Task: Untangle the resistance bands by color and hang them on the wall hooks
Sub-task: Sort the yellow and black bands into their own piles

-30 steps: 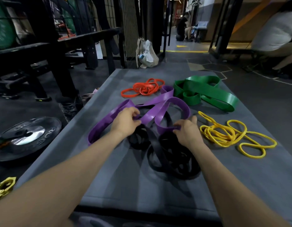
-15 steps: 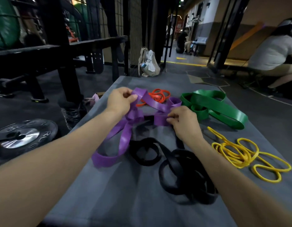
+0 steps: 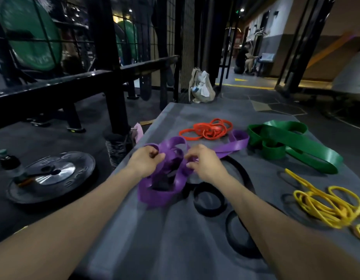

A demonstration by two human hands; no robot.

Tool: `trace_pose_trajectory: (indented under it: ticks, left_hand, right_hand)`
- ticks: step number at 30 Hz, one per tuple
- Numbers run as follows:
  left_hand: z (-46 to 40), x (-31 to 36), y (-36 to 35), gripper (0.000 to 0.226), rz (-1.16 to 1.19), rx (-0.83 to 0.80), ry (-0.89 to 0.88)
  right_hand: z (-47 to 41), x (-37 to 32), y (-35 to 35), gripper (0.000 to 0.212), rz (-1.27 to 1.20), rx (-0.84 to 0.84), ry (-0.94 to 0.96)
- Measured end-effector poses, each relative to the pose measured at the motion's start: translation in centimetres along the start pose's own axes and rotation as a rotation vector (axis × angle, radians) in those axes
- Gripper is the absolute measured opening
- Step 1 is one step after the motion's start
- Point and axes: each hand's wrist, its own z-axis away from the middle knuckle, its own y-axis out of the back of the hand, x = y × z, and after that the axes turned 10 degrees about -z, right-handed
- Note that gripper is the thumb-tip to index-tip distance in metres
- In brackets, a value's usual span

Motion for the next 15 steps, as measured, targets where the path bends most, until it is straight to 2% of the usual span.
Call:
trace_pose_trajectory:
  ticks: [3,5,8,10,13,15]
  left_hand:
    - [0.3,1.4,0.7,0.036,-0.053,0.208,0.058]
    - [0.7,2.8,0.7,0.057,-0.108,0.31,0.033]
    - [1.1,5.2,-0.5,0.062,-0.244,0.439,-0.114]
    - [0.9,6.7,-1.9,0.056,-0.334,0.482,-0.183]
    - [0.0,8.9,-4.0,0.041,-0.31,0.497,-0.416]
    - [-1.0,10.2,-5.3,0.036,-0.278,0.444,-0.573]
  right_hand:
    - [0.2,0.6,1.8,0.025,-0.055,0.037,0.006]
    - [0.3,1.8,3.6,0.024,-0.061,0.124,-0.05]
    - [0.6,5.4,5.9,0.023,0.073,0.153,-0.224]
    - [1.1,7.9,7.0,0.009,0.189,0.126,-0.36]
    - [1.5,11.0,7.6,0.042,0.189,0.06,-0.517]
    - [1.6,11.5,7.5,0.042,0.171,0.016,-0.541]
